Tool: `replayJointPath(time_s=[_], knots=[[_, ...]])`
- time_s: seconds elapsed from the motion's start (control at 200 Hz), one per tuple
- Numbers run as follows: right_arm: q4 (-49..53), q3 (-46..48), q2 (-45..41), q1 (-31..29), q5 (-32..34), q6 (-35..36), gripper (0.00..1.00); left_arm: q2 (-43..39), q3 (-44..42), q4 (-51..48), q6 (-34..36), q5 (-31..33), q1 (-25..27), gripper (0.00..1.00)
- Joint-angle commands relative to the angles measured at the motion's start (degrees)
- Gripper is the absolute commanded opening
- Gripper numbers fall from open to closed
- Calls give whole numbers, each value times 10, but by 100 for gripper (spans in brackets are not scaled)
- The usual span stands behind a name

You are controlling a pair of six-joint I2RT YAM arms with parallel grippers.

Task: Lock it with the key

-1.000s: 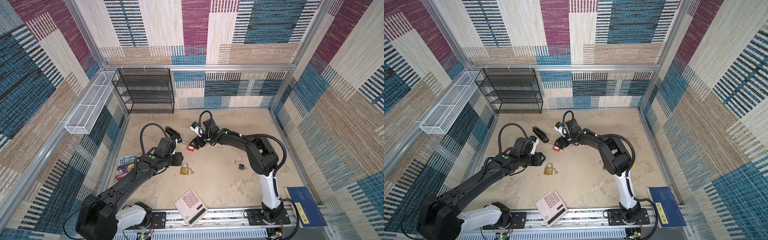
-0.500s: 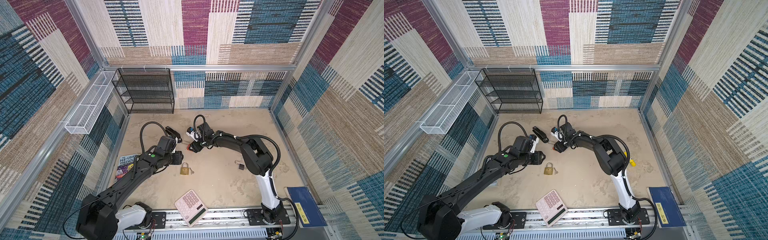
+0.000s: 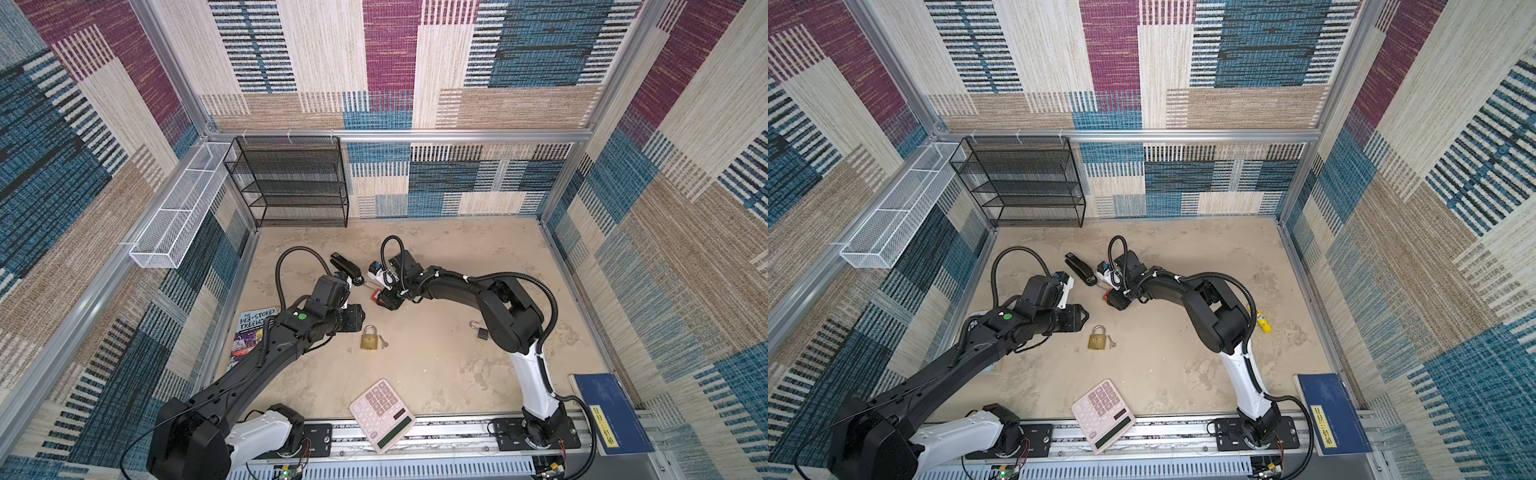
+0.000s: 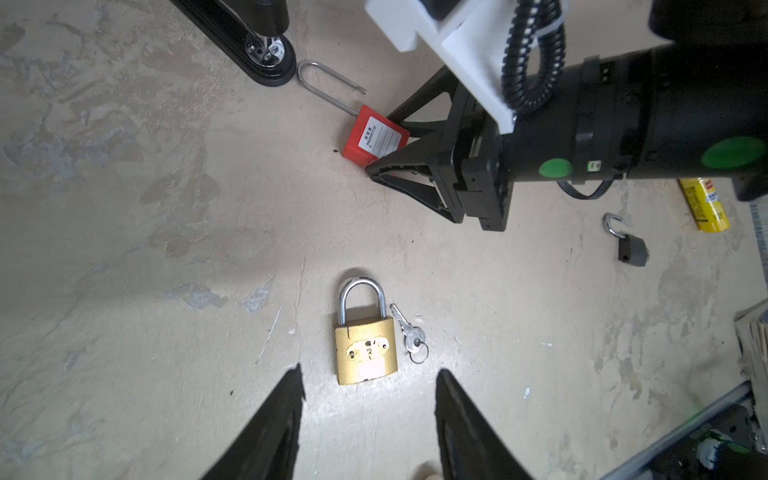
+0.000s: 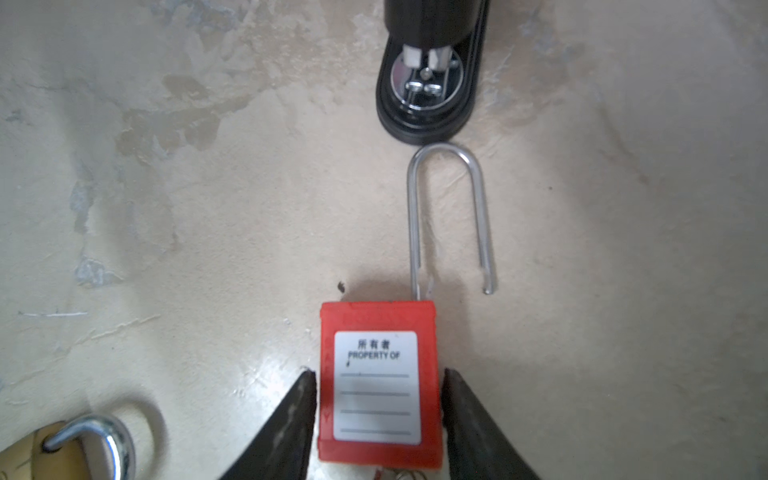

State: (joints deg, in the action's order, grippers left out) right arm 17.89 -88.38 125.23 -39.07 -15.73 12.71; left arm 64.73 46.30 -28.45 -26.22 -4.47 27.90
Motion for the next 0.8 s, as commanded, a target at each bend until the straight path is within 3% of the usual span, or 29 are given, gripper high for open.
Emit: replayJointPath(time_s=[0.0,0.205,0.416,0.796], knots=[[-10,1,1,0,23,6,50,-21,-22,37,-55,14,-1,53],[-22,8,5,-1,31,8,53,-36,-25,21,-67,12,-4,53],[-17,11,1,-1,35,12,35,-28,-17,4,-85,1,-9,53],[-15,23,-47,-1,36,-14,31,-37,-15,7,-102,-13,-13,52]])
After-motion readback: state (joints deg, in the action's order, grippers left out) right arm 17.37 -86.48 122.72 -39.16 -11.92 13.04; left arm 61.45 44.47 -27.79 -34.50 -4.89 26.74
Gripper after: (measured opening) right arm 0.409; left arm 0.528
